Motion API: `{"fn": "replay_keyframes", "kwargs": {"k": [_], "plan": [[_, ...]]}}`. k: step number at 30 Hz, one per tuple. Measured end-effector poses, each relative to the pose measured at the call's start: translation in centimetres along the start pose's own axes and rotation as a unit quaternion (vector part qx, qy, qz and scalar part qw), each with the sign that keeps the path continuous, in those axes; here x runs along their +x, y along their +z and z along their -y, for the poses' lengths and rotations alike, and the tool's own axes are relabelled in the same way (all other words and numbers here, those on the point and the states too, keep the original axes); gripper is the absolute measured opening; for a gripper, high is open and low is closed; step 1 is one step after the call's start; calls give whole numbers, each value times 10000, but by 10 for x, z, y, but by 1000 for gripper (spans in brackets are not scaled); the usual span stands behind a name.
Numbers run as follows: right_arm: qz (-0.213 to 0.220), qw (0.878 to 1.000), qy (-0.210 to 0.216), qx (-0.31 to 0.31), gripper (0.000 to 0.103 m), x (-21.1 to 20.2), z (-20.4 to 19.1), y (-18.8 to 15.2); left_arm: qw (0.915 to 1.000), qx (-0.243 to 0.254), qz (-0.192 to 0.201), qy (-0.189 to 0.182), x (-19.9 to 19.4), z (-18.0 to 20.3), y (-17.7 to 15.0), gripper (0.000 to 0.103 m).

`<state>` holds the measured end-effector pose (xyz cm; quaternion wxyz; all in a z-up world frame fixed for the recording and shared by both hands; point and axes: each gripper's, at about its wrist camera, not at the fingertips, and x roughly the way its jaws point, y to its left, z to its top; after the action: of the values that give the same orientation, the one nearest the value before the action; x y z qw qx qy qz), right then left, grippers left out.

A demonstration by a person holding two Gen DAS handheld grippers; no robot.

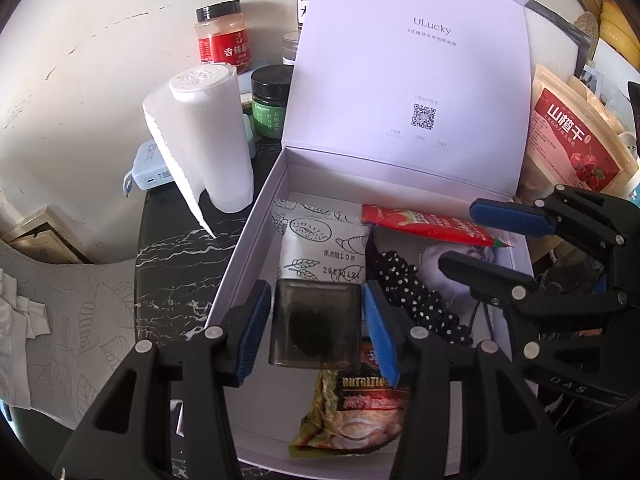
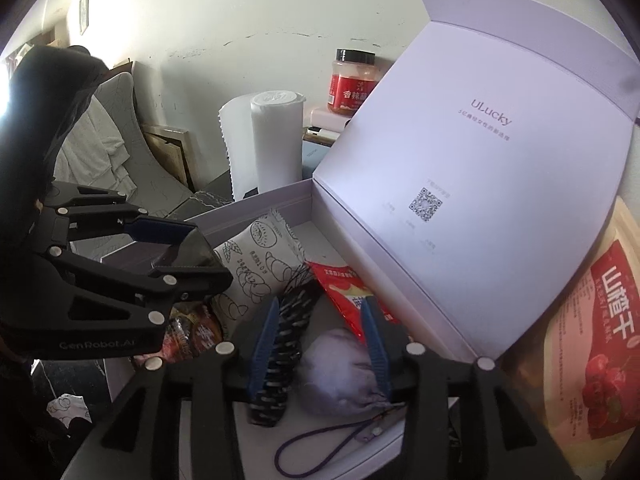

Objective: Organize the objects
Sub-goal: 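Lower container and polka-dot cloth into the box and open both grippers, then withdraw both open grippers from the box back over the table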

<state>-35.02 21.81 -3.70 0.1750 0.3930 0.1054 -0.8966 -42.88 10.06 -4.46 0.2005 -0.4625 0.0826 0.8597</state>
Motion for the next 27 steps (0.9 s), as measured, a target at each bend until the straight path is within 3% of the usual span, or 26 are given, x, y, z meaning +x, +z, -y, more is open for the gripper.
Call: {"fn": "replay_keyframes", "kwargs": {"k": [8,12,27], "plan": [[23,9999,-79,78,43,-17,1,1,9999,2,116,65,-28,3,0,52],[103,9999,-93,79,43,-31,-1,2,9997,2,246,77,-47,6,1,59],[559,9982,-212,-13,43,-100,-16,4,9977,13,654,154,-127,20,-10,62]]}}
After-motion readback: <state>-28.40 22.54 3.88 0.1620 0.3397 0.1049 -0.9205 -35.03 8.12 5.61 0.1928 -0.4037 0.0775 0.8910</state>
